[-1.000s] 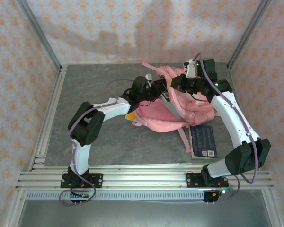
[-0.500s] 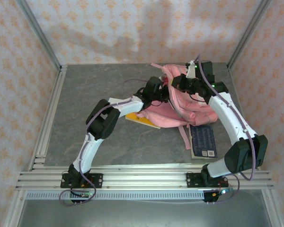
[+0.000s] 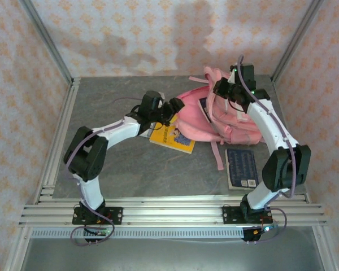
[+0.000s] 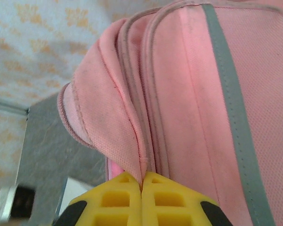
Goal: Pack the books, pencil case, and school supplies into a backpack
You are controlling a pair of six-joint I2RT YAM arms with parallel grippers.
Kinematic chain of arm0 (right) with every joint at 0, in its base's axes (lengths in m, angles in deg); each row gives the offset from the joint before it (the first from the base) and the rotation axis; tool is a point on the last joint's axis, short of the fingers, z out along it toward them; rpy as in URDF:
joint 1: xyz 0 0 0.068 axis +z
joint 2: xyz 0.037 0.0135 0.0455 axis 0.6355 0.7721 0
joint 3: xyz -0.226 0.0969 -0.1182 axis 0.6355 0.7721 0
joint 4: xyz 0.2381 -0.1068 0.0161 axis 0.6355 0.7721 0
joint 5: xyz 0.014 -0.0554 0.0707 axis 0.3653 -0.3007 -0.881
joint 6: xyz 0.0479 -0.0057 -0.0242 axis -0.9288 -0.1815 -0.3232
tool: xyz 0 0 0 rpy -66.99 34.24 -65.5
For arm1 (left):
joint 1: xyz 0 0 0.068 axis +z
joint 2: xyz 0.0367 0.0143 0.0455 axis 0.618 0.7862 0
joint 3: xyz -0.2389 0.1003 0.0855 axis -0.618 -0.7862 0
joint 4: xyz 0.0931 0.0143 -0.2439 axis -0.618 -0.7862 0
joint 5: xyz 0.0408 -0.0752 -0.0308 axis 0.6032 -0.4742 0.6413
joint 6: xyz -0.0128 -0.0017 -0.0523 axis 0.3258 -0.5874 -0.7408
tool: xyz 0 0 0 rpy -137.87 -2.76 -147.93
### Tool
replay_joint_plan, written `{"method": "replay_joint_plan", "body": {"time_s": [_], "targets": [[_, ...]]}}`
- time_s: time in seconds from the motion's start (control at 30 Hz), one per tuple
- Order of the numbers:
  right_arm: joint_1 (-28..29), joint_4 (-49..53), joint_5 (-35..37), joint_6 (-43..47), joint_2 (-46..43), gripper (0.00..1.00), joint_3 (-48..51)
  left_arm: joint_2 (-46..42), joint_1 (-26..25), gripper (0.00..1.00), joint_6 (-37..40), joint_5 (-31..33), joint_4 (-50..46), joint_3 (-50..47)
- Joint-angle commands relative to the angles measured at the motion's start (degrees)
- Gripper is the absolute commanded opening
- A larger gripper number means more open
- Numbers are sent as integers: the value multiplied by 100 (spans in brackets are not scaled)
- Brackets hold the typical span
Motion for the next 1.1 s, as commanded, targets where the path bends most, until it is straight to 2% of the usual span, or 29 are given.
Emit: {"method": "replay_joint_plan", "body": {"time_s": [0.0,0.17,0.3,0.37,0.4,0.47,0.5,0.53,0.6,0.77,0.9,1.0,1.07], "targets": [[-211,-337,613,173,357,0,-613,-683,-22,77,438,-23,-627,-272],[-205,14,-131,352,1024,0,-1427,-1629,-22,77,875,134,-1379,-682],[82,164,-362,647,1240,0,-1243,-2296,-22,77,1200,285,-1959,-1011],[269,268,-298,843,1257,5,-1066,-2563,-21,77,1341,337,-2162,-1189],[388,357,-190,945,1260,12,-1012,-2681,-15,77,1411,382,-2293,-1256],[533,454,316,963,1199,41,-906,-2852,-19,77,1536,468,-2470,-1358],[561,457,547,935,1113,53,-853,-2919,-18,77,1587,511,-2540,-1389],[570,447,703,895,1006,59,-804,-2959,-22,77,1620,540,-2611,-1404],[573,523,945,853,783,64,-803,-3034,-22,77,1684,536,-2676,-1405],[583,1069,1572,598,112,65,-751,-3225,-20,77,1818,605,-2811,-1444],[617,981,2435,-342,-1024,61,733,-3396,-26,76,1810,523,-2776,-1693],[619,1180,2799,-1117,-1782,55,2049,-3579,-99,76,1787,517,-2730,-1927],[620,1210,3048,-1444,-2176,55,2831,-3681,-194,76,1809,560,-2722,-2082]]}}
